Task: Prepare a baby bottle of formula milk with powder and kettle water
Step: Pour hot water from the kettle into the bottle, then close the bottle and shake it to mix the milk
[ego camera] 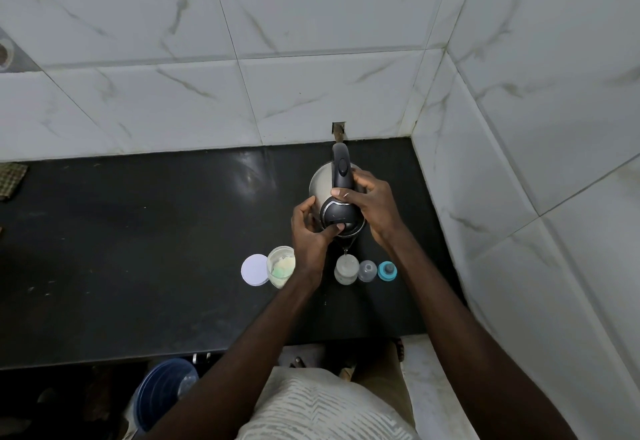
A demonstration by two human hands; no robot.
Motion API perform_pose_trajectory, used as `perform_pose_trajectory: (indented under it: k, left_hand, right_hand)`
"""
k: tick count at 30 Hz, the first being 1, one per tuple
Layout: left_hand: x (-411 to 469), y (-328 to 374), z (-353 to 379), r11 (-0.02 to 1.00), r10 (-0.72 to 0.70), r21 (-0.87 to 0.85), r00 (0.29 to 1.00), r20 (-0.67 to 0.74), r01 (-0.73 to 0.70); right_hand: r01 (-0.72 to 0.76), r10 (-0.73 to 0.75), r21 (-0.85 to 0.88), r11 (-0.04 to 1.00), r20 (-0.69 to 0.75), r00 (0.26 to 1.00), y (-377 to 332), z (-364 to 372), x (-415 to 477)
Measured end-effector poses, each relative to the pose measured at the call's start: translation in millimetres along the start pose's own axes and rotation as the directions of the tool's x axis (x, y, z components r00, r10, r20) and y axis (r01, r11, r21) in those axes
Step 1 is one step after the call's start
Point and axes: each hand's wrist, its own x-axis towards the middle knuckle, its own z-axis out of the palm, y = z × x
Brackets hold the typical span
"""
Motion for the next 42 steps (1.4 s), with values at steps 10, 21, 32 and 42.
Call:
perform_pose_trajectory:
  k: [10, 21, 32, 42]
  left_hand:
    - [44, 49, 3, 0.991, -0.13, 0.012, 0.986, -0.101, 0.132]
    - [119, 87, 1, 0.948, -0.225, 0.198, 0.965, -0.135, 0.249]
    - [174, 119, 7, 0.904, -0.278, 0.307, 0.955, -0.105, 0.297]
    - [167, 99, 12, 0.887, -0.103, 0.411, 0.958, -0.267, 0.209]
  right_hand:
    - [-0.126, 0.134, -0.097, 0.987, 0.074, 0.988, -9, 23, 73]
    - [-0.266, 0.261, 0.051, 0.963, 0.086, 0.962, -15, 42, 141]
    - [-0.213, 0.216, -0.033, 0.976, 0.104, 0.971, 12, 48, 184]
    - [-0.121, 0.107, -0.442, 0.889, -0.056, 0.993, 41, -5, 129]
